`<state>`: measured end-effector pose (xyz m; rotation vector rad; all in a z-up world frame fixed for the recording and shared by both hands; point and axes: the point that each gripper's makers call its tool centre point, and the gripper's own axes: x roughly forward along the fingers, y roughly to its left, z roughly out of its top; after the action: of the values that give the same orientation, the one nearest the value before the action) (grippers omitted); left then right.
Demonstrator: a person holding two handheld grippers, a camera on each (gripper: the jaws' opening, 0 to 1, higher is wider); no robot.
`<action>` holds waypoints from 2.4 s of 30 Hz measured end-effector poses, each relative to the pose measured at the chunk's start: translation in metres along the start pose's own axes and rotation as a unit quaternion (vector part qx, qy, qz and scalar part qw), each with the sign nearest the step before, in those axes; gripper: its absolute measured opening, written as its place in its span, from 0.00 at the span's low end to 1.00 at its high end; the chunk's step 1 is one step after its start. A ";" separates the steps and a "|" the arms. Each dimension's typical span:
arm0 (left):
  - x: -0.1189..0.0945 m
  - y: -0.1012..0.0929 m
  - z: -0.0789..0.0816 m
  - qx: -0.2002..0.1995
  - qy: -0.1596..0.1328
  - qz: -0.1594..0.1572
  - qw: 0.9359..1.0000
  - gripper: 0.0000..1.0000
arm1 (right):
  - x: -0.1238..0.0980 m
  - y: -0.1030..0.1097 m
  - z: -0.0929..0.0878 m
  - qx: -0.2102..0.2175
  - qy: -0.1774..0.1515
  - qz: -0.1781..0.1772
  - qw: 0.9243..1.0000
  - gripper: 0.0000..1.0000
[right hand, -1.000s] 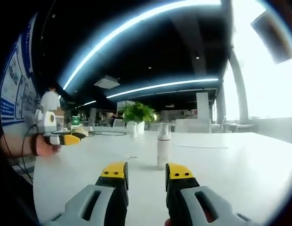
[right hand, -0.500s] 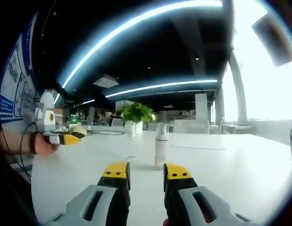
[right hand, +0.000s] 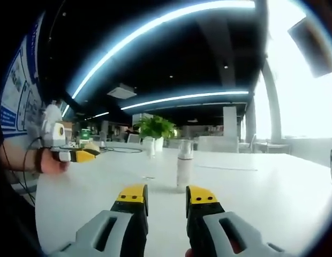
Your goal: Clamp pump bottle remove cover press pump head put on cover
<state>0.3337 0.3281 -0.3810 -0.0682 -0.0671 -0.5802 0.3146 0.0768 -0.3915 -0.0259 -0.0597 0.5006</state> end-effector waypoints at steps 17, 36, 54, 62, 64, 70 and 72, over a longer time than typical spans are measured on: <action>0.020 0.009 0.006 -0.015 -0.010 0.020 1.000 0.37 | 0.000 0.002 0.001 -0.003 -0.004 0.002 1.000 0.23; 0.051 0.001 -0.013 0.019 0.024 0.022 0.999 0.36 | -0.002 0.001 0.006 -0.009 -0.013 -0.002 1.000 0.23; 0.078 -0.001 -0.006 0.018 0.017 0.034 0.999 0.37 | -0.001 0.003 0.006 -0.012 -0.014 0.000 1.000 0.23; 0.087 -0.003 -0.007 0.014 0.018 0.033 0.999 0.36 | -0.003 0.003 0.010 -0.007 -0.023 -0.001 1.000 0.22; 0.092 -0.003 -0.007 0.014 0.018 0.033 0.999 0.36 | -0.002 0.003 0.009 -0.007 -0.022 -0.001 1.000 0.22; 0.106 0.001 -0.013 0.016 0.027 0.037 0.999 0.36 | -0.003 0.001 0.008 -0.008 -0.018 -0.004 1.000 0.22; 0.108 0.004 -0.015 0.005 0.028 0.045 0.999 0.35 | -0.002 0.001 0.007 -0.008 -0.018 -0.005 1.000 0.22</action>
<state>0.4265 0.2711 -0.3873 -0.0445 -0.0134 -0.4908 0.3116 0.0762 -0.3843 -0.0317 -0.0982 0.4907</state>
